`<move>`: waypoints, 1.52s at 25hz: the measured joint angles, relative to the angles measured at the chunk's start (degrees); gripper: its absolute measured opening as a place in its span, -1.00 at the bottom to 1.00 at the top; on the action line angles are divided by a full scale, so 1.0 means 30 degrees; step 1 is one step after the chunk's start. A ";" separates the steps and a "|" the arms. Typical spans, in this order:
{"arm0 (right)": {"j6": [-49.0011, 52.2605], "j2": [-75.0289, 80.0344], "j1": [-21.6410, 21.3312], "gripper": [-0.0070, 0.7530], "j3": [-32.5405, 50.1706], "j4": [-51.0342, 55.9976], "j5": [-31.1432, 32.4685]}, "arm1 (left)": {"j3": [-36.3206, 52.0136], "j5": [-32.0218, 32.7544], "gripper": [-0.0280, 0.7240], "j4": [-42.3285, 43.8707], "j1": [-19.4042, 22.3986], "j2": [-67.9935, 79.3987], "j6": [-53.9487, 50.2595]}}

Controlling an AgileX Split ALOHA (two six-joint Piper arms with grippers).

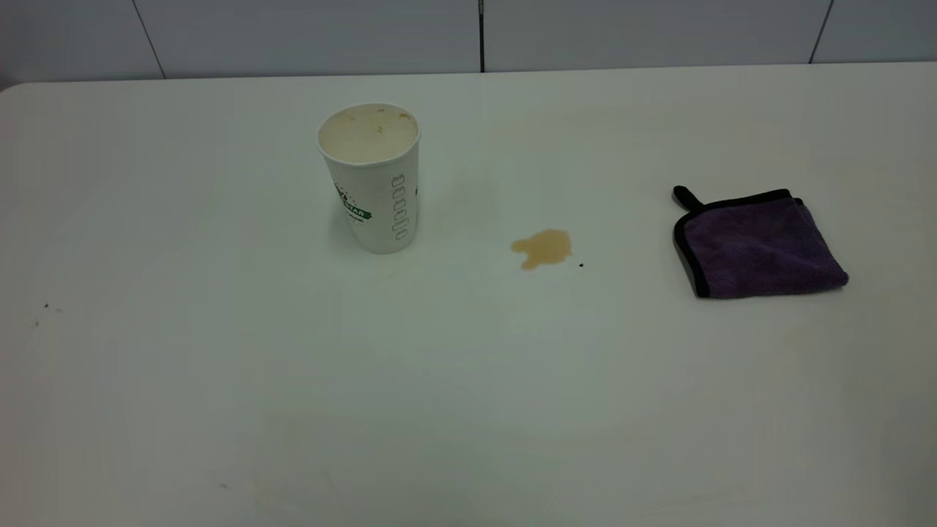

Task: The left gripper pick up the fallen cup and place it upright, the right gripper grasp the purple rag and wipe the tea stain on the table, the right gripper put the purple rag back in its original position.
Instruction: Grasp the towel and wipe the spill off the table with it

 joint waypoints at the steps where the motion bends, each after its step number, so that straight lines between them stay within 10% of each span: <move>1: 0.0000 0.0000 0.0000 0.33 0.0000 0.0000 0.0000 | 0.0000 0.0000 0.34 0.0000 0.0000 0.0000 0.0000; 27: -0.0626 0.1169 0.0000 0.34 -0.0056 0.0720 -0.0367 | 0.0000 0.0000 0.34 0.0000 0.0000 -0.0014 0.0000; 38: -0.7257 1.2151 0.0000 0.75 -0.0203 0.6352 -0.6355 | 0.0000 0.0000 0.34 0.0000 0.0000 -0.0014 0.0000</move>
